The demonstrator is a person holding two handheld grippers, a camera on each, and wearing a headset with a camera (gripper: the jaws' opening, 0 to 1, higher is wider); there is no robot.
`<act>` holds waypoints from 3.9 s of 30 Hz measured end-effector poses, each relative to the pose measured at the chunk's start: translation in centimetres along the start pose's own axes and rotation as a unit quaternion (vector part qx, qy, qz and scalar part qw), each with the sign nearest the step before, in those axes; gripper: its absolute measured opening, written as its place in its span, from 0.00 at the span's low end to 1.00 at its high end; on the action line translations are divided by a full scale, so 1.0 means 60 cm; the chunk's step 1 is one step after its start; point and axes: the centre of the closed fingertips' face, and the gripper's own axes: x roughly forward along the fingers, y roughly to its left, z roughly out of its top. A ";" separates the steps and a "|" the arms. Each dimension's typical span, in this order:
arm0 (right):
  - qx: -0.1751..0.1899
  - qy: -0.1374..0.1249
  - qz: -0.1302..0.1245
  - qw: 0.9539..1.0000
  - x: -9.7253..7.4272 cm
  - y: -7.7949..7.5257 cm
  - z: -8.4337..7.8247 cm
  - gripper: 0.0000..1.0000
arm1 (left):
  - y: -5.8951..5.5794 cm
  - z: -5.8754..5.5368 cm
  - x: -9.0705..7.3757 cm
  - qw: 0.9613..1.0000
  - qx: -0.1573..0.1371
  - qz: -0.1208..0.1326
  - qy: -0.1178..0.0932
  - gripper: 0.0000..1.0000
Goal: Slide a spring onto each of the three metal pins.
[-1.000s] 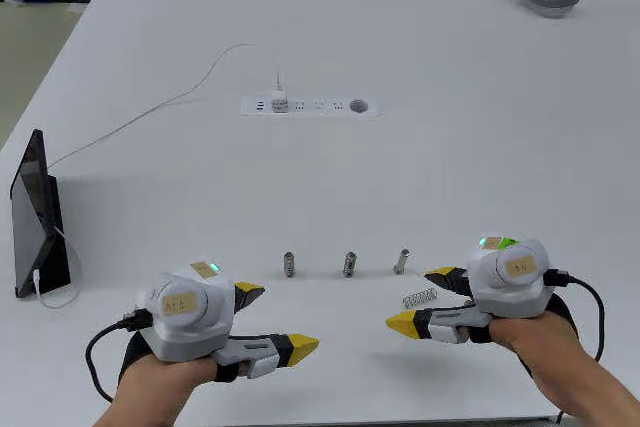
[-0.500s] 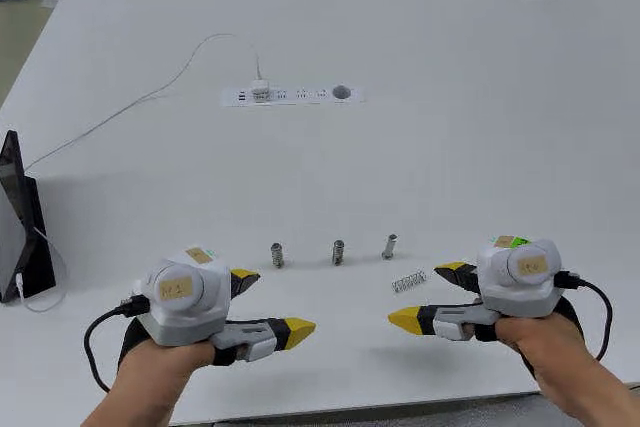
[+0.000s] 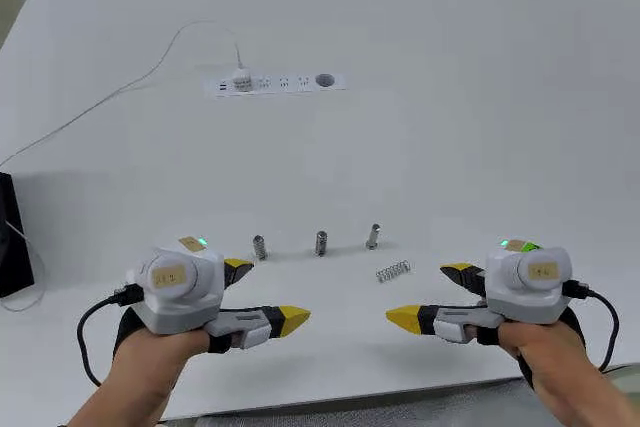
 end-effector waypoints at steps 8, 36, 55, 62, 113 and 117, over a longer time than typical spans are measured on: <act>0.000 -0.003 -0.006 1.000 -0.010 -0.010 0.001 0.81 | -0.031 0.005 0.030 1.000 0.016 -0.022 0.012 0.67; -0.001 -0.003 -0.009 1.000 -0.048 -0.019 -0.012 0.87 | -0.109 0.028 0.148 0.991 0.077 -0.092 0.056 0.70; 0.011 -0.006 -0.005 1.000 -0.053 -0.015 -0.019 0.86 | -0.101 0.011 0.223 0.990 0.072 -0.081 0.093 0.57; 0.015 -0.007 -0.004 1.000 -0.058 -0.017 -0.021 0.86 | -0.097 0.000 0.245 0.990 0.073 -0.067 0.104 0.49; 0.014 -0.001 0.010 1.000 -0.058 -0.001 -0.031 0.84 | -0.082 -0.035 0.238 0.986 0.119 -0.032 0.112 0.11; 0.014 -0.001 0.014 1.000 -0.057 0.003 -0.030 0.84 | -0.077 -0.040 0.221 0.987 0.110 -0.028 0.112 0.11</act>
